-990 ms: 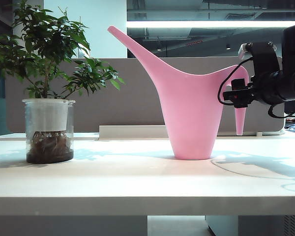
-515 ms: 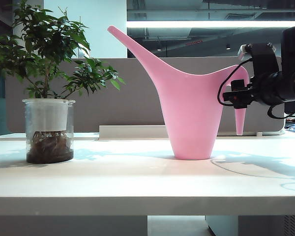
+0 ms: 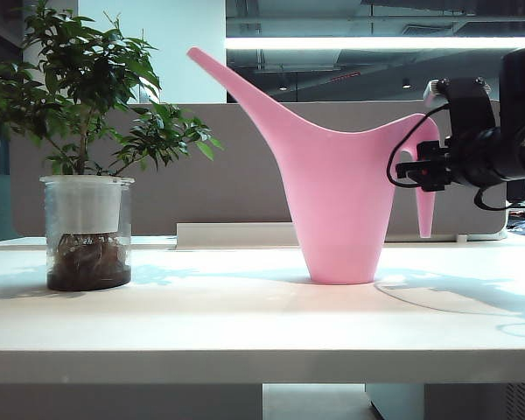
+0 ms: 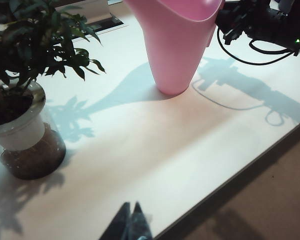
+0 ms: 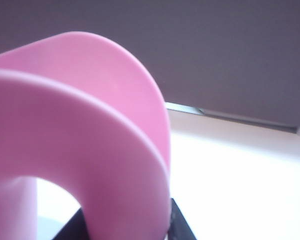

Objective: Pick up the watering can from the table, water the potted plant, and put the can back.

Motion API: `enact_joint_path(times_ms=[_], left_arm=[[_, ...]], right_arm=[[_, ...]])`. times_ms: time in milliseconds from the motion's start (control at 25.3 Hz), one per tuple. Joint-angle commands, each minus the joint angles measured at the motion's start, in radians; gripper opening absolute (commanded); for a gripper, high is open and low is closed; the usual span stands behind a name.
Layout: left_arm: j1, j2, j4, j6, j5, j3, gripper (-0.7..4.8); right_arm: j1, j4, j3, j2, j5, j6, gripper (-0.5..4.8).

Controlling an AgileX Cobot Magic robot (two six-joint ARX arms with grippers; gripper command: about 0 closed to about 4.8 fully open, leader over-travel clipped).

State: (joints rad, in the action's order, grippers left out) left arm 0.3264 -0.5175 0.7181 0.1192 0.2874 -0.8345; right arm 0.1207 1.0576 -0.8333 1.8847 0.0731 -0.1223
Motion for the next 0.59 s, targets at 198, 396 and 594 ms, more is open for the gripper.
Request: enact_joint_path(times_ms=[198,396,594], left_arm=[[-0.001,0.001,-0.008,0.004,0.005,-0.003,0.03],[-0.001,0.001,-0.009,0.004,0.005,-0.003,0.03],[-0.001,0.001,-0.008,0.004,0.004,-0.003,0.03]], right_arm=[[0.0,0.015,-0.007,-0.004,0.012,-0.01,0.89],[0.0,0.015,-0.007,-0.004,-0.012,-0.01,0.08],[0.0,0.016,-0.016,-0.005,-0.045,-0.01,-0.04]])
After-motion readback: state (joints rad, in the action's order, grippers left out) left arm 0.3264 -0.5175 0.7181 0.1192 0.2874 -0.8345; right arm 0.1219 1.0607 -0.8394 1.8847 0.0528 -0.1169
